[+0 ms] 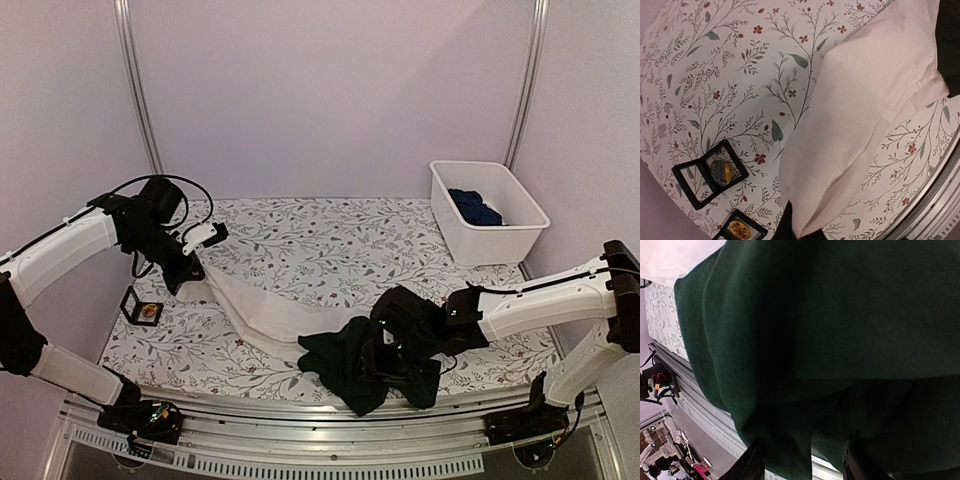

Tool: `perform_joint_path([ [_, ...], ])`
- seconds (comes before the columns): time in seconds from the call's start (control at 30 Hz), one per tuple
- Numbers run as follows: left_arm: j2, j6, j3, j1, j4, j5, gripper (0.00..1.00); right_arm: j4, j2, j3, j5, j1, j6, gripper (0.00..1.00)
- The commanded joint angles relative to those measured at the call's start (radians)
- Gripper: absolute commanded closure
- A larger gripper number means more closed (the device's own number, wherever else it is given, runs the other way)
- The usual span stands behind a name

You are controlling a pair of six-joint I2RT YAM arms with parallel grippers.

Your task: Pin the brooch onto the clothing

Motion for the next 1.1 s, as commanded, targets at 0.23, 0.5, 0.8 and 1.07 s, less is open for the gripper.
perform_joint_path([
  [0.23,-0.017,0.012,0.0,-0.002,-0.002,-0.004,1.0,0.227,0.034,-0.055,-0.125,-0.023,-0.068,0.95],
  [0.5,-0.041,0.008,0.063,0.026,-0.116,-0.106,1.0,-0.136,-0.131,0.098,0.007,-0.025,-0.128,1.0],
  [0.8,0.009,0.045,0.197,0.0,-0.141,-0.192,1.0,-0.282,-0.326,0.31,0.014,-0.404,-0.362,1.0],
  [1.07,0.616,-0.103,1.406,-0.016,-0.073,-0.43,1.0,-0.217,0.285,1.565,-0.014,-0.739,-0.839,1.0],
])
